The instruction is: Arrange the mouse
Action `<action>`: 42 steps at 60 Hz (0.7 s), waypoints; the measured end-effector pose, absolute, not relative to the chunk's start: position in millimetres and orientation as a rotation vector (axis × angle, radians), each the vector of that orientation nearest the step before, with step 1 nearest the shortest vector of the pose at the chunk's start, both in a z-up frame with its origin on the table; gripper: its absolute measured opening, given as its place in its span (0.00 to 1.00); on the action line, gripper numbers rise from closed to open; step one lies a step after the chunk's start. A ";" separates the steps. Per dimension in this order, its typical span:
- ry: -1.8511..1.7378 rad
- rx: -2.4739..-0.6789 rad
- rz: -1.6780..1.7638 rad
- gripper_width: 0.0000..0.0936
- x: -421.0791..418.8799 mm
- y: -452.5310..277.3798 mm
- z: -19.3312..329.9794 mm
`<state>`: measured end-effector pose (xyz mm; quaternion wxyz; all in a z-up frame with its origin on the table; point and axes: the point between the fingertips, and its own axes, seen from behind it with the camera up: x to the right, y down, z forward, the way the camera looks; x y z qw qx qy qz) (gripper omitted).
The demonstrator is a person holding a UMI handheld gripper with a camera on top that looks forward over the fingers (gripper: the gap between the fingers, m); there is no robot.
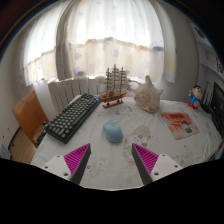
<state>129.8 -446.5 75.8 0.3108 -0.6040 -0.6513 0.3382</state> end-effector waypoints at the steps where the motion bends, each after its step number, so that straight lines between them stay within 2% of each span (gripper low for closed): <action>1: -1.719 -1.584 0.899 0.91 127.0 -447.3 73.0; 7: -1.705 -1.551 0.910 0.91 111.2 -448.0 53.8; 17: -1.700 -1.595 0.906 0.91 90.0 -451.0 22.1; 42: -1.703 -1.572 0.921 0.91 37.8 -449.2 4.9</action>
